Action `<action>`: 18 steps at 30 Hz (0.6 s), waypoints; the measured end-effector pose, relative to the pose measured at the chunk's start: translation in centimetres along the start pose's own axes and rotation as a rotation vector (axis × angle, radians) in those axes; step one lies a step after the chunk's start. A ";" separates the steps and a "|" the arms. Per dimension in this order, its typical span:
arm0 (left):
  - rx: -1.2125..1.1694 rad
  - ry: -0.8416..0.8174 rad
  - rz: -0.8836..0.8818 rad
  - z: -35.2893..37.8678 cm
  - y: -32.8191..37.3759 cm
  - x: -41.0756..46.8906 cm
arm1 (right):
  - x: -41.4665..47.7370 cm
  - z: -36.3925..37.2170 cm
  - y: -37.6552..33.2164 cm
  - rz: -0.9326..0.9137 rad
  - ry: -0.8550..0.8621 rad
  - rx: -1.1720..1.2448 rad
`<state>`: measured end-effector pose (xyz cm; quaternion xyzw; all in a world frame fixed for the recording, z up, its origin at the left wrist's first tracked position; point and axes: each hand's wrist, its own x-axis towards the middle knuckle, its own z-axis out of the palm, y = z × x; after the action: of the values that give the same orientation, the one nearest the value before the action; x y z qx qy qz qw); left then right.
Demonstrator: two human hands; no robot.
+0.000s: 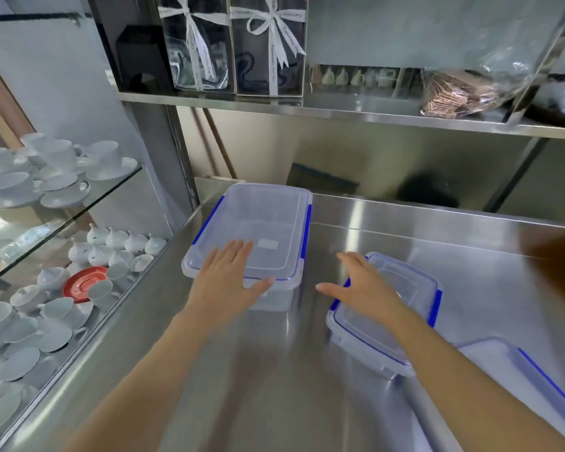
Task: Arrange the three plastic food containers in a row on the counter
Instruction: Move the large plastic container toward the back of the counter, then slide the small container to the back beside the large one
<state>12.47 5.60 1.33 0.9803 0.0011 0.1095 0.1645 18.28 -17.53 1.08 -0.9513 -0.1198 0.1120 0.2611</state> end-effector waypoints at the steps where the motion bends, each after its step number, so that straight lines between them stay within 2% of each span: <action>1: -0.065 0.037 0.053 0.5 2.2 -0.3 | -0.6 -0.5 0.9 0.038 0.047 0.009; 3: -0.142 0.018 0.109 2.0 6.5 -0.9 | -1.8 -1.2 2.9 0.123 0.166 -0.014; 7: -0.213 -0.140 0.023 5.3 11.5 -0.9 | -3.8 -1.8 6.4 0.352 0.377 -0.126; 10: -0.187 -0.291 0.005 7.2 12.6 -1.0 | -5.0 -2.0 8.2 0.503 0.329 -0.144; 12: -0.199 -0.375 0.021 8.2 12.7 -1.1 | -5.5 -2.4 8.8 0.542 0.268 -0.125; 15: -0.239 -0.410 0.004 9.1 12.8 -1.0 | -5.7 -2.4 9.4 0.501 0.198 -0.077; 18: -0.206 -0.410 0.011 9.5 13.2 -0.8 | -5.1 -1.9 10.0 0.382 0.193 0.020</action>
<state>13.34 -9.97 -3.35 0.9601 -0.0490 -0.0916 0.2598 15.65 -28.28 -1.80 -0.9604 0.0893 0.0687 0.2548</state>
